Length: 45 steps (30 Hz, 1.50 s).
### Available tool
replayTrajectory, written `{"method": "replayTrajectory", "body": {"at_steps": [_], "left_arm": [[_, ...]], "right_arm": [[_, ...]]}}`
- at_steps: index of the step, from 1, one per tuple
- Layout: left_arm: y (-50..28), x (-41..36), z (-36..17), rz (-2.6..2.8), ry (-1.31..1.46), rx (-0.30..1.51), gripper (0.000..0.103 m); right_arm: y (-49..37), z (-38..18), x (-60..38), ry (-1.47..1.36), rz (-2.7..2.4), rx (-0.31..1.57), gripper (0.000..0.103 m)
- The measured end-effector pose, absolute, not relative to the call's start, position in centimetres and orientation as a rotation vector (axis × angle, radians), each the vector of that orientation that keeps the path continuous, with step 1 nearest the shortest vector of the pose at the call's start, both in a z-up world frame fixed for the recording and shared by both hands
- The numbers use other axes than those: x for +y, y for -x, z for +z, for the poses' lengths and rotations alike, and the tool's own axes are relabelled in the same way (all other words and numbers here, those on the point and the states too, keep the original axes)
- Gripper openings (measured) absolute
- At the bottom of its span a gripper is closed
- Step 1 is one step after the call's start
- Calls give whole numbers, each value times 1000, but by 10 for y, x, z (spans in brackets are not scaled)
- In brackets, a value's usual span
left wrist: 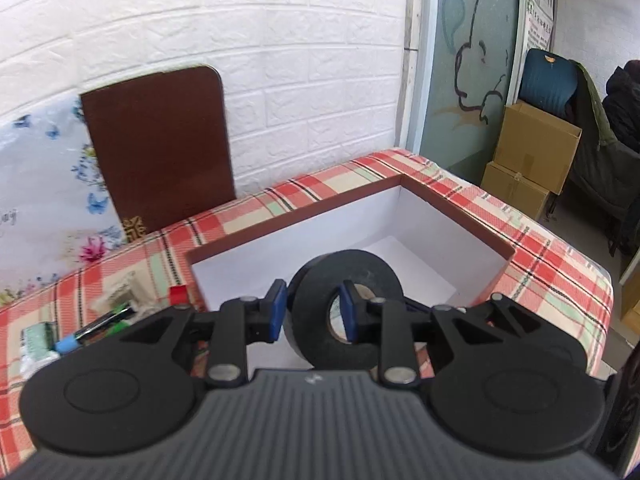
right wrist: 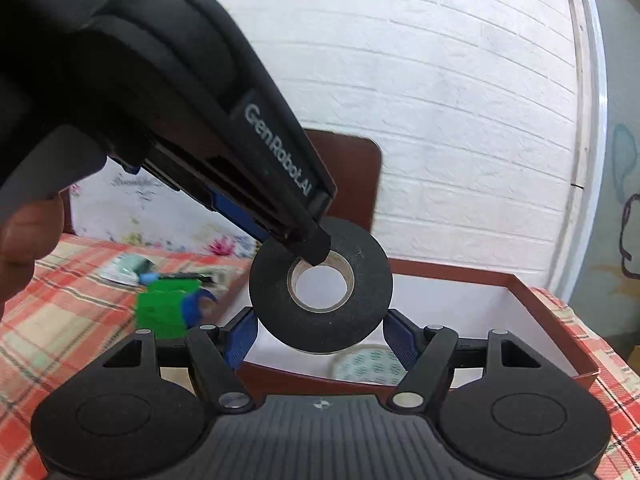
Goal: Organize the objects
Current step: 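Carry the black tape roll into the brown box and release it, then move the right gripper back to the green box on the table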
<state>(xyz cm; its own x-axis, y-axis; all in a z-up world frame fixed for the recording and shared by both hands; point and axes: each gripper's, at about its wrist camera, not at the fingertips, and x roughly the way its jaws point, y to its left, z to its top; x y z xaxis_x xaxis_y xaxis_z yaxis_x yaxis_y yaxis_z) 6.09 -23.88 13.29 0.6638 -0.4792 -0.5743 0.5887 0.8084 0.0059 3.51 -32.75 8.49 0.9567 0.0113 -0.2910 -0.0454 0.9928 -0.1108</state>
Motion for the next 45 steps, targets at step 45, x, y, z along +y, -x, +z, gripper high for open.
{"method": "replayTrajectory", "body": {"at_steps": [45], "left_arm": [[9,-124,94,-406,-182,665,45]], "right_arm": [[47,66,-274,-31,50,366,71]]}}
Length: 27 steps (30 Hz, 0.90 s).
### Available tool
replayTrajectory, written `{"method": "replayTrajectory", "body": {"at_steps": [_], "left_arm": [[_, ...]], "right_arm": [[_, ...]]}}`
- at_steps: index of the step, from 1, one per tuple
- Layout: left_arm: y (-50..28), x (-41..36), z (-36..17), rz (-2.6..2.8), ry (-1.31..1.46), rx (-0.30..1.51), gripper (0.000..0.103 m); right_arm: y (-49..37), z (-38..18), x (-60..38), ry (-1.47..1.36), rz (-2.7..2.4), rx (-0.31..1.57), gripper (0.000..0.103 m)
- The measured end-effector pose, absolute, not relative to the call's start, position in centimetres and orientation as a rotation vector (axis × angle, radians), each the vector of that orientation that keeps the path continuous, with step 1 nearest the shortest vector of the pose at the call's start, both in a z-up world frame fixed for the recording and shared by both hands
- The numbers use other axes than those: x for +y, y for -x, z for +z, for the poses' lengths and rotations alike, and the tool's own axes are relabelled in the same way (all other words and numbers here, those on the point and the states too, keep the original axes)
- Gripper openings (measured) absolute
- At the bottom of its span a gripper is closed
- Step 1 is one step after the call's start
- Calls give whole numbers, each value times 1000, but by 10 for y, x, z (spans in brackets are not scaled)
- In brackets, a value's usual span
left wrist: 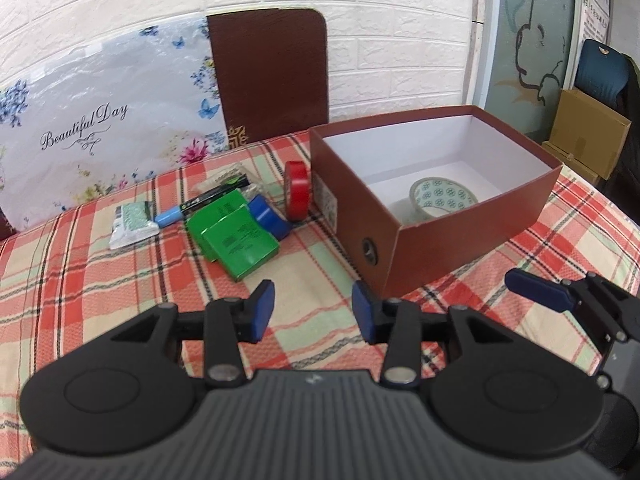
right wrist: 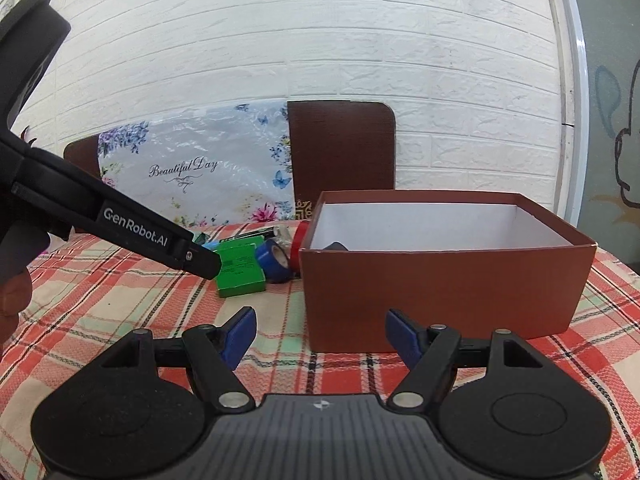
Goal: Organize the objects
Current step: 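Move the right gripper back to the green box on the table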
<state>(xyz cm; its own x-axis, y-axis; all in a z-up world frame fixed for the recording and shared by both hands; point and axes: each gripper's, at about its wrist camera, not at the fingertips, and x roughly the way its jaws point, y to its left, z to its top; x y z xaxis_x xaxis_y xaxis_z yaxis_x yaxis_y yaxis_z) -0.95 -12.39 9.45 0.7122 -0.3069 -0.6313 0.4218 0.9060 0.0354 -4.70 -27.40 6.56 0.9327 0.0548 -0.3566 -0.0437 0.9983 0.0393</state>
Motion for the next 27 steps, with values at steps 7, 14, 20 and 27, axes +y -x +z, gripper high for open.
{"method": "replayTrajectory", "body": {"at_steps": [7,14,20,27], "left_arm": [[6,-102,83,-368,-163,687,46],[-3,-81,72,-326,-139,707,49],[-12,-53,61,-262,-125,710,55],[-27,17,26,-79,-56,758,55]], "right_arm": [[46,66,-257,0,86,385,71],[40,62,-241,33,128,412,71],[27,58,-226,60,186,439,71],[-21,49,-204,54,273,486,71]]}}
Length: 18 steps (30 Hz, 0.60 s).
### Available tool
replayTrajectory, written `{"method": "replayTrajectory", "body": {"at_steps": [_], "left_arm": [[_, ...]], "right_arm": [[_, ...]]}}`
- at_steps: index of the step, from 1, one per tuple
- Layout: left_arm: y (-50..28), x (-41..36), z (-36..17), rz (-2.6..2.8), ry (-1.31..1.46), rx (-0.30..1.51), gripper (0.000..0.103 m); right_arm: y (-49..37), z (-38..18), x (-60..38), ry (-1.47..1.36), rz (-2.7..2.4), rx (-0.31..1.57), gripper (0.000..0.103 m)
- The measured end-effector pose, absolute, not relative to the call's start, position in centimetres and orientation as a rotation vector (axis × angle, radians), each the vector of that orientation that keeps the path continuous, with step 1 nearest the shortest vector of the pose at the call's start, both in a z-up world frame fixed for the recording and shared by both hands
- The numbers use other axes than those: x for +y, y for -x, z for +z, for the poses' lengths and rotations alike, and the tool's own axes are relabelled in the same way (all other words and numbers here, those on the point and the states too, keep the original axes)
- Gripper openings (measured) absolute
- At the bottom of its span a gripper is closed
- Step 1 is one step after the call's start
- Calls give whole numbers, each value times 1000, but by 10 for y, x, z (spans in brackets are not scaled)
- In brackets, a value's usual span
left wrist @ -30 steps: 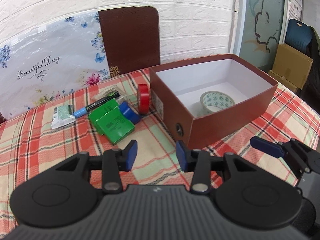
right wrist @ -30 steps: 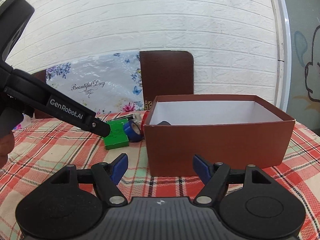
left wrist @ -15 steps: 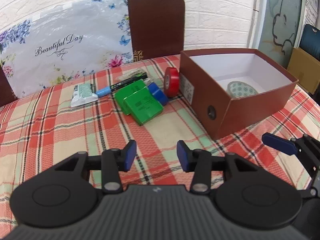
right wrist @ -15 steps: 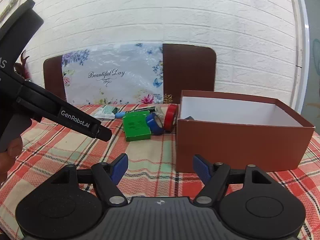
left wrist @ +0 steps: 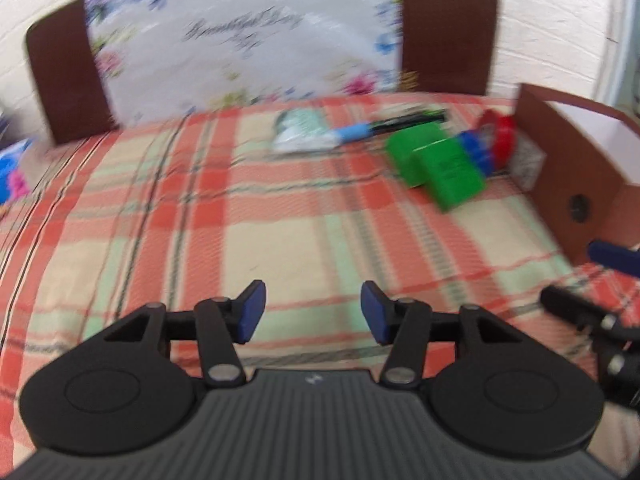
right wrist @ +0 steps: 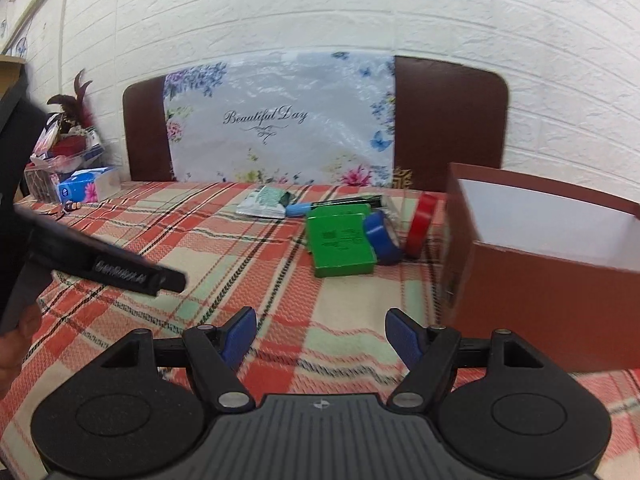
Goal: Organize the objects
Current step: 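Move the right gripper back to the green box on the table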
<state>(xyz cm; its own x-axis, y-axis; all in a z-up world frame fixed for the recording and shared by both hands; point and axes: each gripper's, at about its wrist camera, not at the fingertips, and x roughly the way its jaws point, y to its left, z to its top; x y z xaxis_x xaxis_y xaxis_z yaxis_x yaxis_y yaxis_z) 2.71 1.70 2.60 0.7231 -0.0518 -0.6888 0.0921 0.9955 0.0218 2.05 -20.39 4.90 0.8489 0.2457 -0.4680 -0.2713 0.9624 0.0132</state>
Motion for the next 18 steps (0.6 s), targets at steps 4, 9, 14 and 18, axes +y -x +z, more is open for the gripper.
{"method": "replayTrajectory", "body": {"at_steps": [4,9,14,18], "left_arm": [[-31,56,6,-8,40,808,57],[-30,73,7,12,76,797,57],[-30,69,7,8,74,805,58],[-28,57,16,-59,109,815,58]], "right_arm": [[-70,37,-193,52,276,515,71],[-138,19,-199,-3,226,576,76],[-161,15,-198,5,251,616,59],[-125,23,-191,53,306,632,59]]}}
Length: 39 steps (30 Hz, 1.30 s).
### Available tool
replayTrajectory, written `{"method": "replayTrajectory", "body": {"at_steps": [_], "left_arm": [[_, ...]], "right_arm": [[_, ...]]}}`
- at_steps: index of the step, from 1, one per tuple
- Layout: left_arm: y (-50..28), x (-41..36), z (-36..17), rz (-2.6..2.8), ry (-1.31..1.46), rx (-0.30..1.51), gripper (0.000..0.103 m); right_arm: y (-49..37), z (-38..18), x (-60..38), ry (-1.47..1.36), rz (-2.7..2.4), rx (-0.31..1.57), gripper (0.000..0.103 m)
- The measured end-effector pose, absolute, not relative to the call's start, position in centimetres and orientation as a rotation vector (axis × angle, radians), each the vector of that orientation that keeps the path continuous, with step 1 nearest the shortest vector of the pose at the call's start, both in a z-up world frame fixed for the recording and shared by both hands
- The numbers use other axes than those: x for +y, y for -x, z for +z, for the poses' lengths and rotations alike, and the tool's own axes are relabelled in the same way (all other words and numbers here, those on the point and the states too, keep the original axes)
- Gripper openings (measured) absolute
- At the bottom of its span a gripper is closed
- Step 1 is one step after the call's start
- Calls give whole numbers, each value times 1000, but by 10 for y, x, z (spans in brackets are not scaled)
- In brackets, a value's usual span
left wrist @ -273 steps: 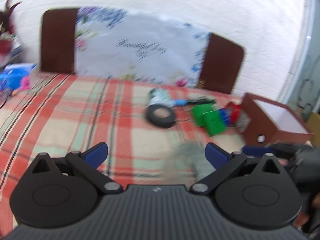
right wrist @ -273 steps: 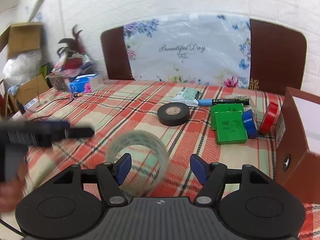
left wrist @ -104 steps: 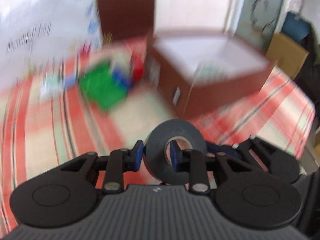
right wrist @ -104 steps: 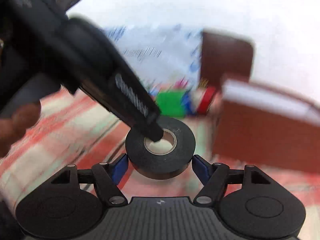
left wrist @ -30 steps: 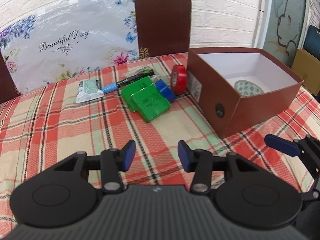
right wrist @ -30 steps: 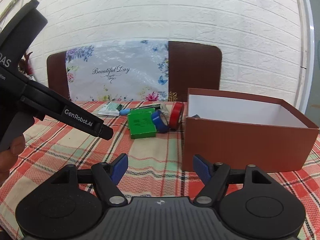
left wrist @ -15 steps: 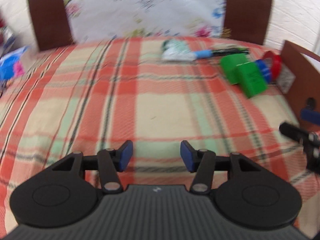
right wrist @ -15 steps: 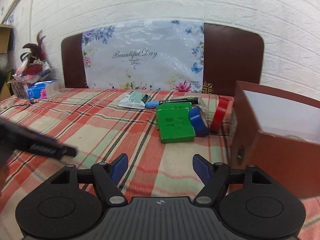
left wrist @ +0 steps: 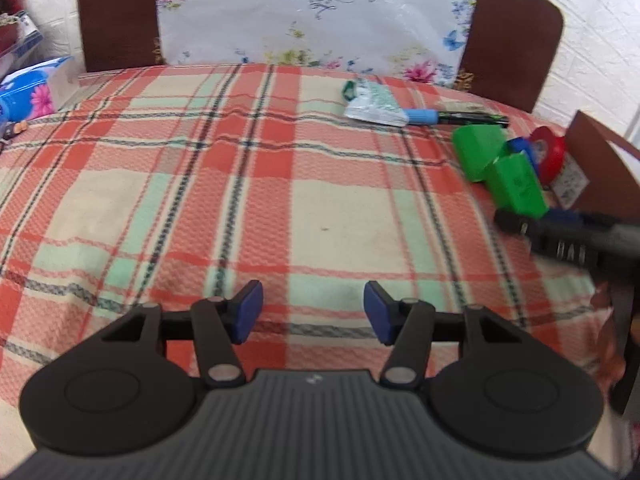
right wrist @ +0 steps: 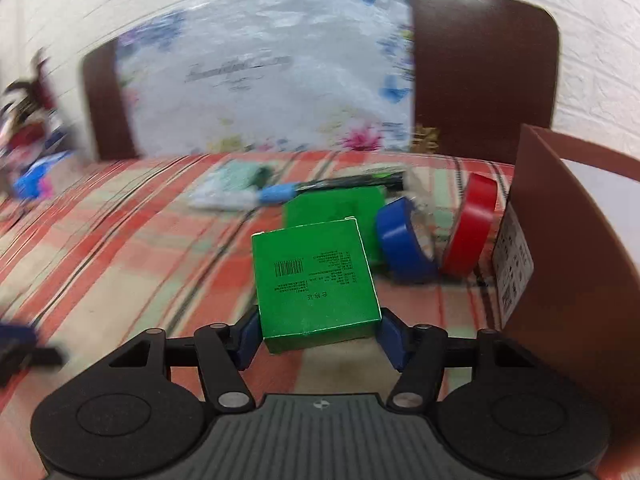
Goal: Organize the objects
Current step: 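Move the right gripper back to the green box on the table, then grasp the green box with the right gripper and lift it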
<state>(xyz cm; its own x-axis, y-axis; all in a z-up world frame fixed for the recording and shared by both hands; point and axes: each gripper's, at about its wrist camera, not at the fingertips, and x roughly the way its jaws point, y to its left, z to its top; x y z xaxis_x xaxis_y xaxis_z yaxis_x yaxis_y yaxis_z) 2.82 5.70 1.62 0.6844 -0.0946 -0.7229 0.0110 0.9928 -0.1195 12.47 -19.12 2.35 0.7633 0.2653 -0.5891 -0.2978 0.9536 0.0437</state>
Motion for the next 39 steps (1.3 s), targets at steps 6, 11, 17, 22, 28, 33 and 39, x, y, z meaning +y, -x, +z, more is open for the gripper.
{"method": "replayTrajectory", "body": {"at_steps": [6,11,17,22,28,33,39], "left_arm": [[-12,23,38,-274,132,830,57],[-1,-6,46,-414,117,840,58],[-7,-26,27,-428,104,942,53],[-13,-32,13,-477,208,1016,30],[-8,-65,73,-527,127,890,29],[-20,-132,119,-618,50,768,30],[-49,-226,132,-711,-19,739,30]], "right_arm": [[-28,25,-198,181,412,642,60],[12,20,-202,206,407,603,80],[10,14,-206,154,395,616,78],[-2,14,-212,108,407,622,58],[11,46,-228,96,316,459,58],[8,84,-275,96,171,301,58],[-20,100,-353,89,32,280,58]]}}
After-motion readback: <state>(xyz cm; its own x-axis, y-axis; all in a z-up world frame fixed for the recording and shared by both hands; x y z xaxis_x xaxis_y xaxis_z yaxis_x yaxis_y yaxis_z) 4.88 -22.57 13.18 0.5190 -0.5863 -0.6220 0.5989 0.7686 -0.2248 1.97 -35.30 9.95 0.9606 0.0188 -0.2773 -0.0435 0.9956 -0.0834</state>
